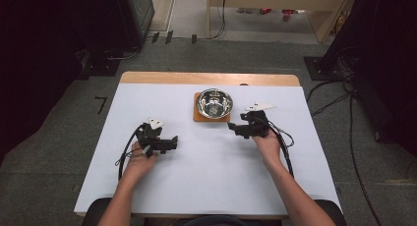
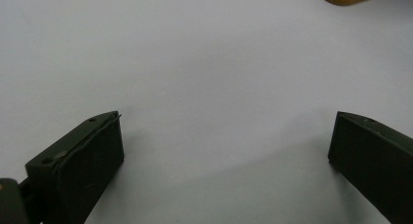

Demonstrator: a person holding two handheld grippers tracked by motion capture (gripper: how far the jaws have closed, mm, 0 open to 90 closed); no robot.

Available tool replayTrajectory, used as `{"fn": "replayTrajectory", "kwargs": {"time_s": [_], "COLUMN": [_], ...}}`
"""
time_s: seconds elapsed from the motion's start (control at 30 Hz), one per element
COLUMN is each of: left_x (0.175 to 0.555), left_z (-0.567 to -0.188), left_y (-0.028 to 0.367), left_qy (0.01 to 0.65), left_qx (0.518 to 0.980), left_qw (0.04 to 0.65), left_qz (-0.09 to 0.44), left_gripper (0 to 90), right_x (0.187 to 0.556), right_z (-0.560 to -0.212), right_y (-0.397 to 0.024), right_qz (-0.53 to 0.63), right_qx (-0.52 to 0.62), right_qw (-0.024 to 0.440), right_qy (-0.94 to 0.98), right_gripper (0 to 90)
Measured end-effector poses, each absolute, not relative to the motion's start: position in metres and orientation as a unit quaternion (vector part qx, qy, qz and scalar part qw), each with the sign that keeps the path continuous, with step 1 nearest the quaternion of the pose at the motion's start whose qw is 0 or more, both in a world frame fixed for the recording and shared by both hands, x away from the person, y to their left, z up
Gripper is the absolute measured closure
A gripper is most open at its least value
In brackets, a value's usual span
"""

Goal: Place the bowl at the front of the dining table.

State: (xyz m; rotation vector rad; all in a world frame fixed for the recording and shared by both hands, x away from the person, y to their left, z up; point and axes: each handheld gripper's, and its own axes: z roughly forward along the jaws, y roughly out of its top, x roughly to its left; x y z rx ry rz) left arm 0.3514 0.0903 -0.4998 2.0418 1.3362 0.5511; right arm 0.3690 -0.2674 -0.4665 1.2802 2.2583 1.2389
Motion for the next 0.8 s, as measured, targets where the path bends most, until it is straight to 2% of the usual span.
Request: {"fn": "replayTrajectory", "kwargs": {"time_s": [0.8], "left_x": [0.351], "left_z": [-0.500], "left_y": [0.090], "left_qy": [0.507], "left_qx": [0.775], "left_qw": [0.314], "left_qz": [0.209], "left_gripper": [0.0], "right_x": [0.368], "right_z": [-0.488], "right_y": [-0.275], "right_qz": [0.399], "right_qx": [0.452], "right_qw": [0.121], "right_qy": [0.789], "right_gripper": [30.6]}}
